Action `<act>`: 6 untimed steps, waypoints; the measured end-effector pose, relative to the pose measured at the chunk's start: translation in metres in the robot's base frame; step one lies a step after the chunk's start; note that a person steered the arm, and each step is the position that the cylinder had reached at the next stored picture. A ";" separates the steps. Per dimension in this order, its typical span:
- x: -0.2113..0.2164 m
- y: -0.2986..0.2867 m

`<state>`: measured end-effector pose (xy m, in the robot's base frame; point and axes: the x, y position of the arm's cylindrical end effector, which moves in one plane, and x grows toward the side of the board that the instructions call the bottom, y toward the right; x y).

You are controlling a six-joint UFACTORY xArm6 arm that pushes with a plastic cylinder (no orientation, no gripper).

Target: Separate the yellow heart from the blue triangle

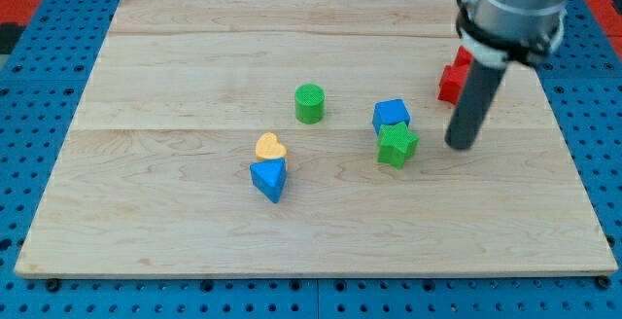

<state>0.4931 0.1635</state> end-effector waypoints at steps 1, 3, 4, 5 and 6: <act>0.036 -0.046; 0.099 -0.175; 0.073 -0.257; 0.003 -0.279; -0.016 -0.233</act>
